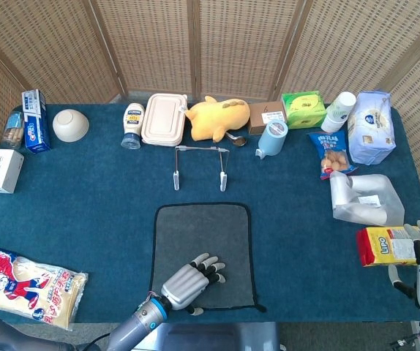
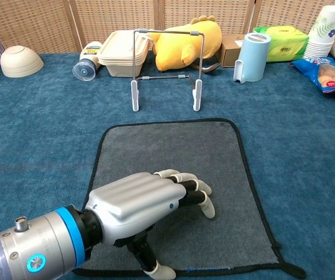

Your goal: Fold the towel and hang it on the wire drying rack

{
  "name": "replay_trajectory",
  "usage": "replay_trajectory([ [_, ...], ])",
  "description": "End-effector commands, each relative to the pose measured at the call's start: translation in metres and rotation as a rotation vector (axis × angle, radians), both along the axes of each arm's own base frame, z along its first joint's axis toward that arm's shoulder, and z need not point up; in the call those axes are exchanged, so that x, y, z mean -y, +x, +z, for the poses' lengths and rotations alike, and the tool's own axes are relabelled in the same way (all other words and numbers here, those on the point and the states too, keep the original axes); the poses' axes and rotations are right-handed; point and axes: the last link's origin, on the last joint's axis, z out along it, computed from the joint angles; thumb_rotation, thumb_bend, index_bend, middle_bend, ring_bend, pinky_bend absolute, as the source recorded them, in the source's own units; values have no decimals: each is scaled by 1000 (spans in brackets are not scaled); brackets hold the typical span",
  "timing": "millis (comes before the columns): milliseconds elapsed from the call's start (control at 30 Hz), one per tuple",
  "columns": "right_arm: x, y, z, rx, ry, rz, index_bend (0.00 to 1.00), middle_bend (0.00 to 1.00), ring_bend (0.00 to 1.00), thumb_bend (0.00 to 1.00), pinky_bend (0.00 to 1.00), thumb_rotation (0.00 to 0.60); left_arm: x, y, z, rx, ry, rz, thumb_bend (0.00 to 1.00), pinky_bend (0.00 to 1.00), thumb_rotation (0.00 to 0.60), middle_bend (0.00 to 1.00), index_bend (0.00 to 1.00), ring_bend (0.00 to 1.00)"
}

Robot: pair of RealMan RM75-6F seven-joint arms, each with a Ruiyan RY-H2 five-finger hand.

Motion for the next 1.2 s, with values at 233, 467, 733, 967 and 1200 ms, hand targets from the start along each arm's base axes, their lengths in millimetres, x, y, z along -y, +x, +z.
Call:
replay_trajectory([
  [233, -1, 1, 1, -3, -2, 1, 115, 39, 0, 351, 0, 600, -3, 1, -1, 3, 28, 0, 100, 0, 600, 134, 257, 0],
  [467, -1, 1, 1, -5, -2, -1, 115, 40, 0, 351, 0, 600, -4, 3, -2, 17, 27, 10, 104, 0, 600, 134, 257, 0],
  [733, -1, 3, 1, -9, -3, -1, 115, 40, 0, 352, 0, 600, -1, 4, -1, 32, -44, 6, 103, 0, 600, 112, 249, 0],
  [967, -2, 4, 1, -12, -9, -3, 115, 39, 0, 351, 0, 600, -9, 0, 3, 11, -102, -11, 103, 0, 600, 92, 241, 0],
  [1200, -4, 6, 2, -15, -13, -4, 115, 40, 0, 355, 0, 600, -14, -1, 1, -4, -88, -44, 103, 0, 600, 93, 240, 0],
])
